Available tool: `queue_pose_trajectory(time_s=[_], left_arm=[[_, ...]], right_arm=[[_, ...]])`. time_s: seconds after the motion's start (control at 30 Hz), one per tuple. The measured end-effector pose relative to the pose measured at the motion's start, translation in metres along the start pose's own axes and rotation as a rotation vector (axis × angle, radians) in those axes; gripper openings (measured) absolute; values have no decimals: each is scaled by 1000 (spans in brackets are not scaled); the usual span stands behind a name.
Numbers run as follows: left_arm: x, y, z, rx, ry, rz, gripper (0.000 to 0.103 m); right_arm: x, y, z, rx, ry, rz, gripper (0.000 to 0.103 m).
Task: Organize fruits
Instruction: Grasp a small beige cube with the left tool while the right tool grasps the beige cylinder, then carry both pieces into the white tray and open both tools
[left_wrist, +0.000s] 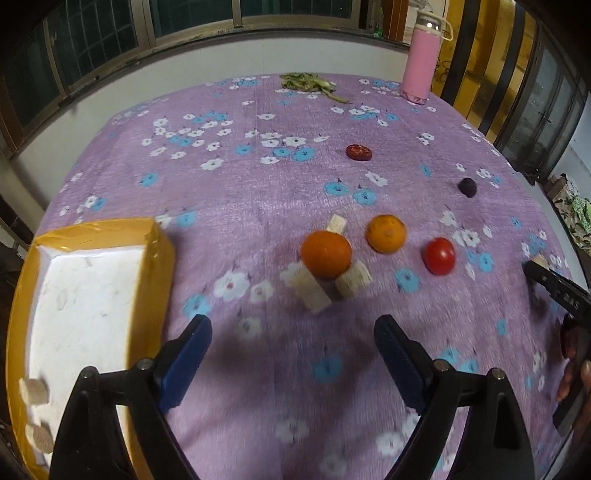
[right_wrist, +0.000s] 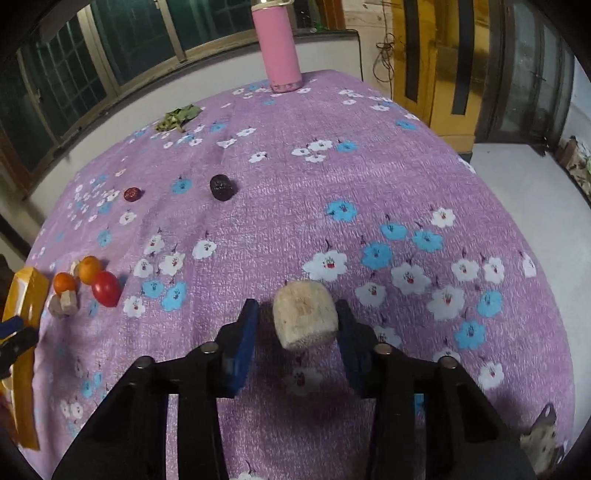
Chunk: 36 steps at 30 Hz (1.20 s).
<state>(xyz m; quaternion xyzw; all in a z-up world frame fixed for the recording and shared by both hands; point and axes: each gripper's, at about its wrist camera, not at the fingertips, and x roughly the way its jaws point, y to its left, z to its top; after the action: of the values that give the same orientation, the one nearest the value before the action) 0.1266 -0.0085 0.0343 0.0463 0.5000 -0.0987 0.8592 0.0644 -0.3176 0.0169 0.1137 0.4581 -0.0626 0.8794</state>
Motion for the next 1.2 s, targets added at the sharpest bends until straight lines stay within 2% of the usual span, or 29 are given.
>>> queue_pose_trajectory(time_s=[0.13,0.27,0.3,0.33,0.4,0.43,0.53,0.77,0.97,1.2], left_arm=[[16,-1,8,24,19,-22,75],[22,1,14,60,-3,-68,70],[22,1,15,64,-13,-77,59],[22,3,17,67,-24,-97,35],[29,4,19,58,4,-156,27],[31,4,18,44,13,-175,25],[26,-2,11,73,-25,-153,24],[2,0,-8,45,-35,-227,24],[-28,-1,-31,49,-68,-273,24],[-52,14,-53,24,-86,-293,24]], right_arm=[[-1,0,-2,-5,-6,20,32],[-1,-1,-2,-2,-7,31,32],[-1,-1,-2,-1,-8,33,32],[-1,-2,-3,1,-9,34,32],[-1,-1,-3,1,-12,34,32],[-2,-1,-4,0,-14,32,32],[-3,0,-4,3,-9,37,32],[-24,9,-8,-2,-35,68,32],[-52,33,-20,-76,-61,82,31],[-65,66,-50,-158,-35,103,31]])
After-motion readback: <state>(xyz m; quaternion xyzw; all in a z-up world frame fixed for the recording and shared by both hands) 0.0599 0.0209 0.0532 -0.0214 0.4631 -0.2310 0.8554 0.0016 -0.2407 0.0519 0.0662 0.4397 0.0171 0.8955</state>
